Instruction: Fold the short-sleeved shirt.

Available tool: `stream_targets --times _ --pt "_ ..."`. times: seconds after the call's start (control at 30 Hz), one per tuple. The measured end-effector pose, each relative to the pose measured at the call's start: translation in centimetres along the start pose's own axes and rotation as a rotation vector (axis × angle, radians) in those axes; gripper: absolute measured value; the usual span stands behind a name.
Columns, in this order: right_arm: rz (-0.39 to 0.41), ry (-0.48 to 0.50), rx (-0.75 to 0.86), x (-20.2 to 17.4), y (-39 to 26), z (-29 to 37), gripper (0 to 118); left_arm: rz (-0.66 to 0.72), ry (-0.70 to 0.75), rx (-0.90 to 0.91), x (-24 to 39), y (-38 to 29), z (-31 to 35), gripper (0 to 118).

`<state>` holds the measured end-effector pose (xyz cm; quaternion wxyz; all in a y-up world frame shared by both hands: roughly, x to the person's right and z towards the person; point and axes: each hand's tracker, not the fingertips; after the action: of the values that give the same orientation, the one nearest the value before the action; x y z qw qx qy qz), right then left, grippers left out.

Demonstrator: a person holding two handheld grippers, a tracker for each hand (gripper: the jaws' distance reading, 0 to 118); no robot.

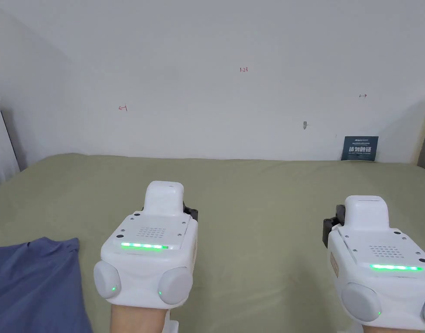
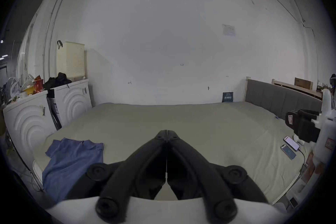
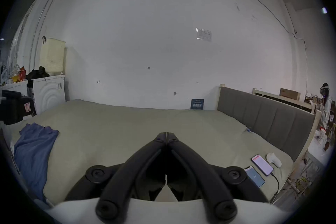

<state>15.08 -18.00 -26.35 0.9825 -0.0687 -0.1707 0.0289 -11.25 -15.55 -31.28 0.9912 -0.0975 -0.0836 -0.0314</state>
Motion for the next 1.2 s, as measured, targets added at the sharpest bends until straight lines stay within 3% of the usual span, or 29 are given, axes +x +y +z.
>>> stream_targets --times 0.2,0.3,0.63,0.8,1.0,1.2 --pt "0.021 0.022 -0.015 -2.0 0.6 -1.1 0 0.003 0.048 -0.011 -2.5 -0.2 0.1 0" --pt "-0.013 0.134 -0.031 -5.4 0.7 -1.4 0 0.003 0.138 -0.027 -5.9 -0.5 0.7 0" --pt "0.03 0.563 -0.007 -21.5 0.8 0.4 0 0.049 0.537 -0.07 -20.8 -2.2 8.3 0" --pt "0.042 0.705 -0.01 -27.2 0.6 2.0 0 0.086 0.67 -0.095 -25.7 -3.5 12.3 0" --pt "0.047 0.768 -0.014 -30.4 0.3 3.4 0 0.115 0.729 -0.119 -28.1 -5.0 14.6 0" --pt "0.059 0.793 -0.025 -31.2 0.3 3.4 0 0.149 0.729 -0.126 -29.1 -5.4 14.6 0"
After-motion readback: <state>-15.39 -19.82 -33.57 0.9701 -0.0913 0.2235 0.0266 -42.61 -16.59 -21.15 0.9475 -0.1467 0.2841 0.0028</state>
